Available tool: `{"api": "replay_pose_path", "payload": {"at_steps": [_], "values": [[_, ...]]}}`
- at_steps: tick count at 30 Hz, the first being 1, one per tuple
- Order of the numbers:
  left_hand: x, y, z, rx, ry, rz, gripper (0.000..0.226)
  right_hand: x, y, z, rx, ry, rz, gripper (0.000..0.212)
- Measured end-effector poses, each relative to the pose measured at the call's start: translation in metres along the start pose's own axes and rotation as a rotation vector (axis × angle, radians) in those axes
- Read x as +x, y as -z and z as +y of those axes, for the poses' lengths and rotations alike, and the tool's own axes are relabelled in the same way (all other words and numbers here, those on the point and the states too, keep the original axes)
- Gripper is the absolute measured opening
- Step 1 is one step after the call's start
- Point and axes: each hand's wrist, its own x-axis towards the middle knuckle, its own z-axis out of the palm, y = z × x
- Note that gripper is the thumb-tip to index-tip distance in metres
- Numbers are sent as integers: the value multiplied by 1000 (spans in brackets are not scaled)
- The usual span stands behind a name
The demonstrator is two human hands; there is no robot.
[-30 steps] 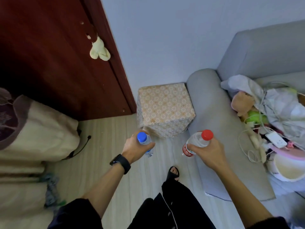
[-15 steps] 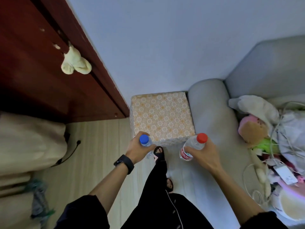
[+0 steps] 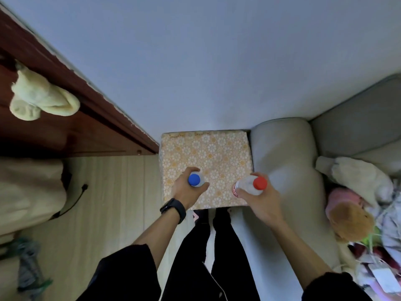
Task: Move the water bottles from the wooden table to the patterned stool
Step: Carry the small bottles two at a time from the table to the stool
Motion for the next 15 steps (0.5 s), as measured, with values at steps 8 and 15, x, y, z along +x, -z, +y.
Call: {"api": "replay_pose_path", "payload": {"at_steps": [8,15], "values": [[36,-47,-10,-5,-23,118,49,67,-39,36,15,-46,-35,60],[54,-63,-29,-22,53,184,52,80,-49,83,-36,-9,-121,67]]}}
